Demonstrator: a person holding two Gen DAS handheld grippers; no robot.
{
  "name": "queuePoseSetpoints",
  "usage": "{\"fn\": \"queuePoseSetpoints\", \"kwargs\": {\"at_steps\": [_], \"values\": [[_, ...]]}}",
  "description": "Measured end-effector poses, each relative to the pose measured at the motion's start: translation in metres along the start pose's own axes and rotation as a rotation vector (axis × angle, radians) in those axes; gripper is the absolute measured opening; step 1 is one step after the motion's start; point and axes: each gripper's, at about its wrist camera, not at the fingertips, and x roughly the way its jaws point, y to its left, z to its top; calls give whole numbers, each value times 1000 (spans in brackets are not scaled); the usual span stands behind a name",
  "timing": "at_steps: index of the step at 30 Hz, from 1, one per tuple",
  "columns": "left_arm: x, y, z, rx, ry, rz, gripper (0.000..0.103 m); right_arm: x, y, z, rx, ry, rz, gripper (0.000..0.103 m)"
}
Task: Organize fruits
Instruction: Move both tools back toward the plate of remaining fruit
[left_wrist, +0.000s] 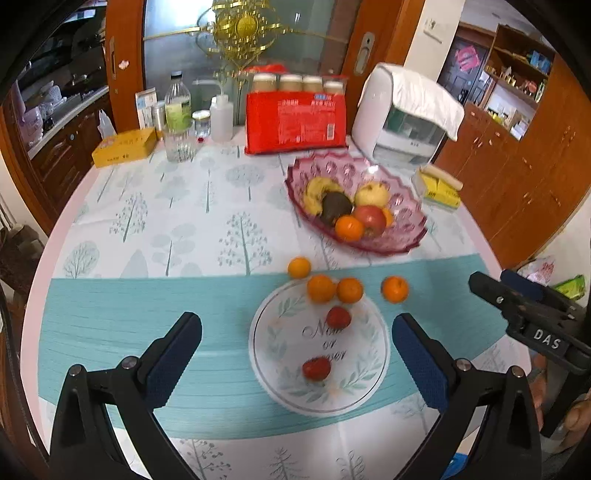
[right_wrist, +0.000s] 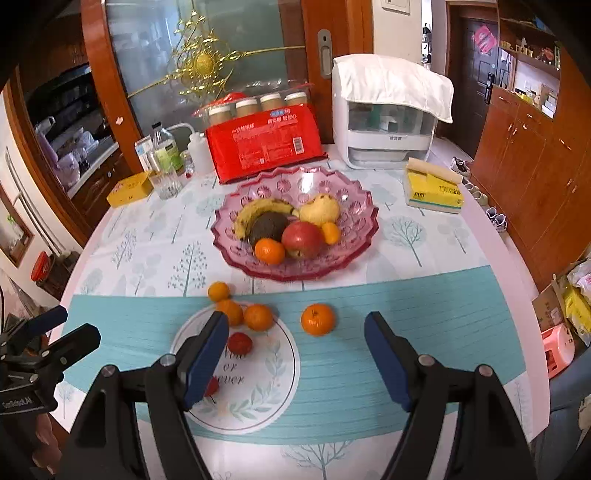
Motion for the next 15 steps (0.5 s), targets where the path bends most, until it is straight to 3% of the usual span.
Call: {"fn": "queuePoseSetpoints", "kwargs": {"at_steps": [6, 11, 15], "values": [[31, 3, -23, 5, 82, -4, 102, 19, 0, -17, -20, 49, -10, 76], [57, 0, -36, -14, 138, 71, 102, 49, -5, -26, -37, 126, 16, 76], [86, -6, -46, -36, 202, 76, 102, 72, -10, -31, -69, 164, 38, 76]]}}
